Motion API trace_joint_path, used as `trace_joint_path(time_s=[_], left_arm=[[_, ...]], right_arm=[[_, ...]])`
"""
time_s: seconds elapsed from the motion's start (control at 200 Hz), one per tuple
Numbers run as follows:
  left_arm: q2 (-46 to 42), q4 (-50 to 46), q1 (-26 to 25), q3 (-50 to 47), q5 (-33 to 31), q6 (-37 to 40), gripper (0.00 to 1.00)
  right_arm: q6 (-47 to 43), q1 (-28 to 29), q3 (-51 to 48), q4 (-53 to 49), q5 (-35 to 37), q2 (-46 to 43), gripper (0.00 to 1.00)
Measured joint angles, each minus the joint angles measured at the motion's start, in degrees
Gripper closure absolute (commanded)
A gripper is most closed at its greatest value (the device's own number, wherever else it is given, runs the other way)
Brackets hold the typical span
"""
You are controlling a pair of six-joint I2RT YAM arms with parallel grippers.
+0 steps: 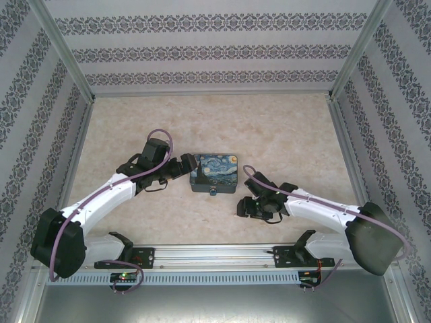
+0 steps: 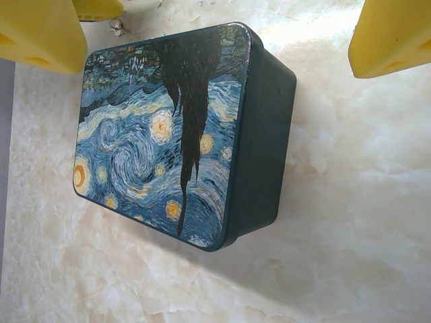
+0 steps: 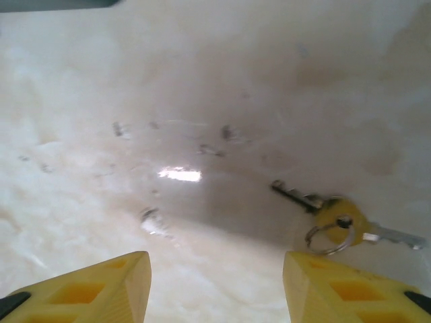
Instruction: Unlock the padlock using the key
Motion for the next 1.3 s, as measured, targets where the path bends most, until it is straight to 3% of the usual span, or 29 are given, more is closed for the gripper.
trace_joint_path(time_s=[0.255, 0.62, 1.299], left_arm=[[0.04, 0.00, 0.00, 0.00, 0.02, 0.00, 0.00], [0.04, 0.00, 0.00, 0.00, 0.04, -0.02, 0.00], [0.04, 0.00, 0.00, 0.00, 0.28, -0.63, 0.00]], right_arm=[[-6.86, -1.90, 2.67, -3.89, 0.83, -3.89, 0.45], [-18.32, -3.13, 6.03, -6.93, 5.57, 7.02, 0.46], [-19.74, -1.05, 7.02, -7.56, 9.09, 11.76, 0.57]])
